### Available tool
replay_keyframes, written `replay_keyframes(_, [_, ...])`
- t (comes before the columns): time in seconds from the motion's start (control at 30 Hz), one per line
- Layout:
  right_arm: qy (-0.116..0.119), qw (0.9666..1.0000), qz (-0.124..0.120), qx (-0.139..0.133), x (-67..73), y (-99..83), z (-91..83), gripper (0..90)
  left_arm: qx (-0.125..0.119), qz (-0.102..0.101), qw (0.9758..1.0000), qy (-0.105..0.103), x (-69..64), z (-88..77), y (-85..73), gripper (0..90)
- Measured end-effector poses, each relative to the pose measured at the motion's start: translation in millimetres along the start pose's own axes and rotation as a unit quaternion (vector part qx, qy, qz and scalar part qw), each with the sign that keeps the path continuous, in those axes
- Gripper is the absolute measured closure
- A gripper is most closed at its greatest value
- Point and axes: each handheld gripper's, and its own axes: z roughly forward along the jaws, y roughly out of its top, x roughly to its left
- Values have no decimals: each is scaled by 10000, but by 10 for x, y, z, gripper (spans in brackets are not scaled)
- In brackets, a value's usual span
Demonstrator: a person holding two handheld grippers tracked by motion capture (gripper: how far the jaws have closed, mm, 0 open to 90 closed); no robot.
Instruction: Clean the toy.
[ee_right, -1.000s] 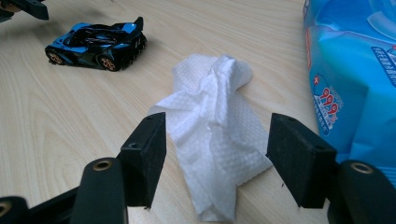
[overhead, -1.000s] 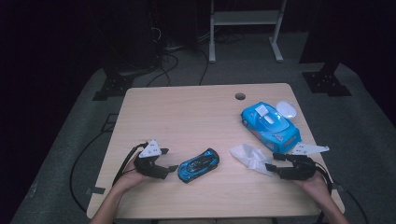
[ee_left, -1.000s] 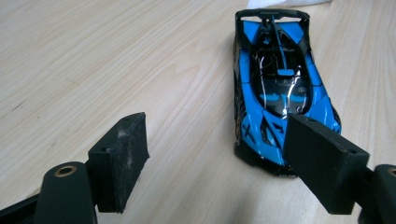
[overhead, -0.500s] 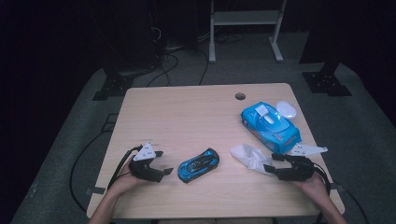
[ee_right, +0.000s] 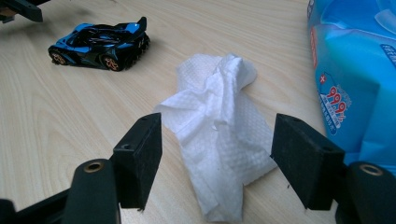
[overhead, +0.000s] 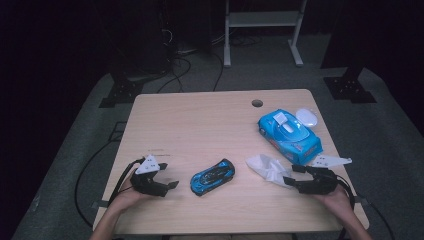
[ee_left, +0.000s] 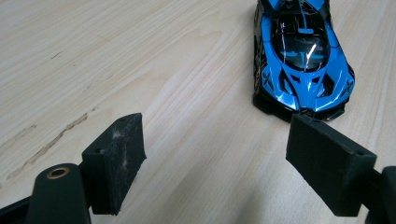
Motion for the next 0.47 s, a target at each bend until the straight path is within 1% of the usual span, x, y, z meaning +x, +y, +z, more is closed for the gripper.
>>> replay_keyframes(0.07, [-9,10000,16,-8,-2,-1,-10,323,-32,-32,10000,34,6,-17,-25,185])
replay_keyframes(0.23, [-26,10000,6,-48,0,-17,-11,310,-103,-197,9997,79,17,-28,-116,174])
replay_keyframes(0.27, [-24,10000,12,-52,2,-21,-9,309,-131,-248,9996,81,17,-31,-154,172])
replay_keyframes(0.37, [18,10000,26,-65,15,-26,-4,304,-114,-276,9995,130,34,-34,-181,172])
replay_keyframes(0.4, [32,10000,29,-77,15,-26,-2,301,-168,-384,9990,137,42,-37,-193,159])
replay_keyframes(0.43, [43,9999,34,-93,14,-27,-1,298,-198,-420,9988,144,47,-41,-201,157])
replay_keyframes(0.47, [35,9999,34,-105,14,-30,1,298,-209,-386,9989,171,44,-46,-203,157])
